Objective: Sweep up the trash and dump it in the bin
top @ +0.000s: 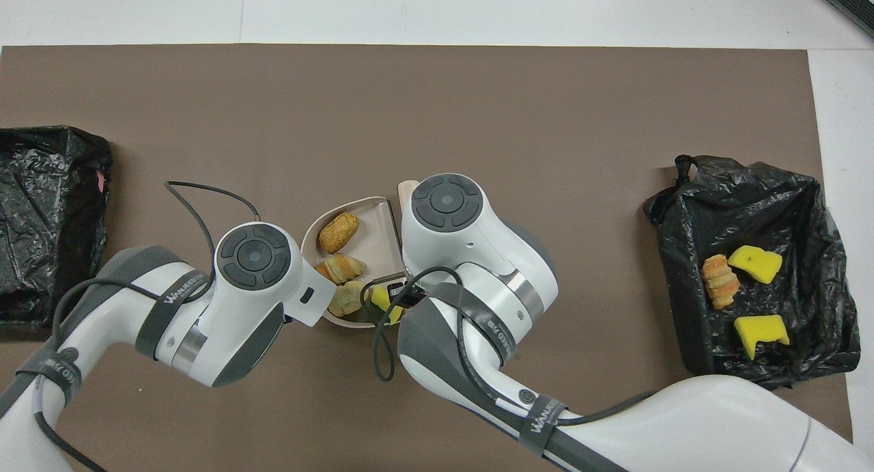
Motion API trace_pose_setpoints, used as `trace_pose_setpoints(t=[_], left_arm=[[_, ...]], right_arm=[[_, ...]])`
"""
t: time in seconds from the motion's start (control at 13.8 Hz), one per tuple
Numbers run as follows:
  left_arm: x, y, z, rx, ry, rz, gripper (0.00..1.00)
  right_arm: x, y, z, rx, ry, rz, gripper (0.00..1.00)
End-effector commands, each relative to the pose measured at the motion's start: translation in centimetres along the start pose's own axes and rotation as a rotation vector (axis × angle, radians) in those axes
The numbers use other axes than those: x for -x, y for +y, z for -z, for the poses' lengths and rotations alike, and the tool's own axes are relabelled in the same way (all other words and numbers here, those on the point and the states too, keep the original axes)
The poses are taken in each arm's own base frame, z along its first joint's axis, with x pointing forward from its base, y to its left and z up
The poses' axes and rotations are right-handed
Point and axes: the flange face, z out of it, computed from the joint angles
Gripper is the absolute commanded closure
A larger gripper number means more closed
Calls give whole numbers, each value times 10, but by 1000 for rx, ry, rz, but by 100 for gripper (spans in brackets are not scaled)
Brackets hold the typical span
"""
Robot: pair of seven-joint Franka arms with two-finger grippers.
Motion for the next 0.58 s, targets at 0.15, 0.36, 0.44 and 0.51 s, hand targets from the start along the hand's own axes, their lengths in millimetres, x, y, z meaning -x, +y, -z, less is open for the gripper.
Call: trace_pose_setpoints(t=[0.15, 0.36, 0.44, 0.51], left_arm=[[5, -5, 2, -2, 14, -13, 100], [26, -18, 11, -17, 25, -80, 100], [39, -23, 17, -20, 25, -91, 100], [60, -32, 20, -15, 23, -102, 100]], right_arm=[[11, 15, 34, -35, -54, -31, 100], [29, 5, 28, 7, -47, -163, 100], [38, 2, 27, 26, -37, -190, 100], [45, 0, 18, 50, -41, -203, 100]])
